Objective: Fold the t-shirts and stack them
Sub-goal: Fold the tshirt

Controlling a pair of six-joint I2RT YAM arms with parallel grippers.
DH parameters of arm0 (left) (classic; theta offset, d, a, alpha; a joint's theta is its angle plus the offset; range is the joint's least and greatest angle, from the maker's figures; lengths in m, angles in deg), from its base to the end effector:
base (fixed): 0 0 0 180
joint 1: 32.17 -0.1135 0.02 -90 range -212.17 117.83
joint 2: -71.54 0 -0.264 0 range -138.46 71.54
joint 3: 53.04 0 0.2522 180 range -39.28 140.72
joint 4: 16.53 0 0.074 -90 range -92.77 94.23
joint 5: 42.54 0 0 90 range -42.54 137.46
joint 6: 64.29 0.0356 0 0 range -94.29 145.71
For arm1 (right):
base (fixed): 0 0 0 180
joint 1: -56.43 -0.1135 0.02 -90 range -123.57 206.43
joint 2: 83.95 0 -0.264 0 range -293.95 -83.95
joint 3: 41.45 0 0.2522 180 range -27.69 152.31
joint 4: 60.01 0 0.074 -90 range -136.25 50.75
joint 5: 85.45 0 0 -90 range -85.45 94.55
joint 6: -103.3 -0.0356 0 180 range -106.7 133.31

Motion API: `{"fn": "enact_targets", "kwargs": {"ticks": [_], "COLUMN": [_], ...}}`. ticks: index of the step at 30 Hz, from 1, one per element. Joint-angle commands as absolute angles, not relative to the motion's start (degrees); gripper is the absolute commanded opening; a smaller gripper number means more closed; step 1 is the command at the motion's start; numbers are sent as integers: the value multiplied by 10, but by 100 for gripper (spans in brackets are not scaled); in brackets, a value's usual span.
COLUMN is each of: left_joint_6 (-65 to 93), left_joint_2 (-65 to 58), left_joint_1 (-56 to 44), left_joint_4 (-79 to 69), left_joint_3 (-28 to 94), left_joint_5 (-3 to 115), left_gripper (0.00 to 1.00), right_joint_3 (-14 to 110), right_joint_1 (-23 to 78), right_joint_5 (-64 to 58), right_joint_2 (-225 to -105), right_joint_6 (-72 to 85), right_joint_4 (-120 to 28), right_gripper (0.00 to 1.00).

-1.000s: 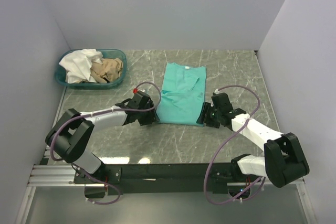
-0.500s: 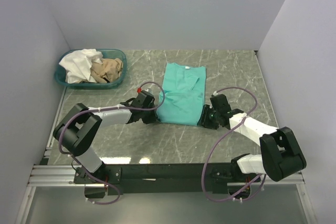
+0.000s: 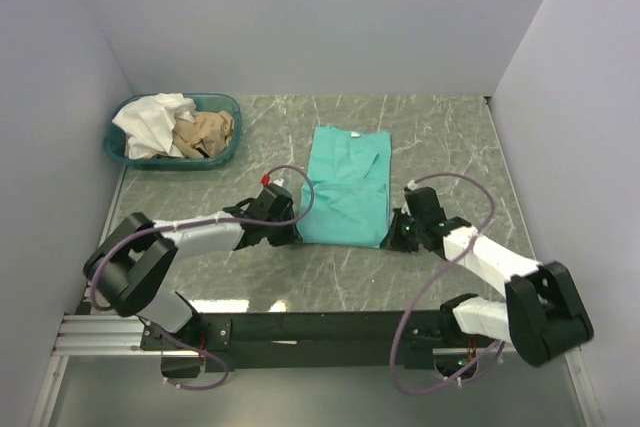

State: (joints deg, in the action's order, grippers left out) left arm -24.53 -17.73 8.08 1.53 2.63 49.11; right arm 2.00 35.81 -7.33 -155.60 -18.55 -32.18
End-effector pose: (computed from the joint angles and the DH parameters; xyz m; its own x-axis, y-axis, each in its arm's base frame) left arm 0.2242 -0.1912 0.1520 -0.8898 -0.2535 -0.3794 -0.0384 0.8701 -0.4913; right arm 0.2033 0.0843 0.1546 -0.8980 0.2138 -0.3845 0.0254 0.8977 0.4399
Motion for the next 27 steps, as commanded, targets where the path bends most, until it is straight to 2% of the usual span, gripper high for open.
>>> {"fn": "enact_targets", "kwargs": {"ticks": [1, 10, 15, 20, 27], "left_joint_6": [-237, -328, -341, -329, -318], "left_joint_2": [-109, 98, 191, 221, 134], "left_joint_1": [116, 228, 259, 260, 250], "left_joint_4": [31, 114, 153, 154, 193], "left_joint_3": [-5, -78, -84, -64, 31], "left_joint_5": [476, 409, 406, 377, 296], "left_gripper": [1, 1, 1, 1, 1], "right_joint_3": [-19, -55, -43, 26, 102], "right_joint_1": [346, 271, 241, 241, 262], "right_joint_5": [-98, -112, -114, -48, 7], "right_joint_2": [-1466, -1228, -1152, -1172, -1243], "right_joint_6": [-194, -274, -306, -283, -262], "right_joint_4": [-273, -113, -71, -44, -88], "right_gripper": [0, 0, 0, 0, 0]}}
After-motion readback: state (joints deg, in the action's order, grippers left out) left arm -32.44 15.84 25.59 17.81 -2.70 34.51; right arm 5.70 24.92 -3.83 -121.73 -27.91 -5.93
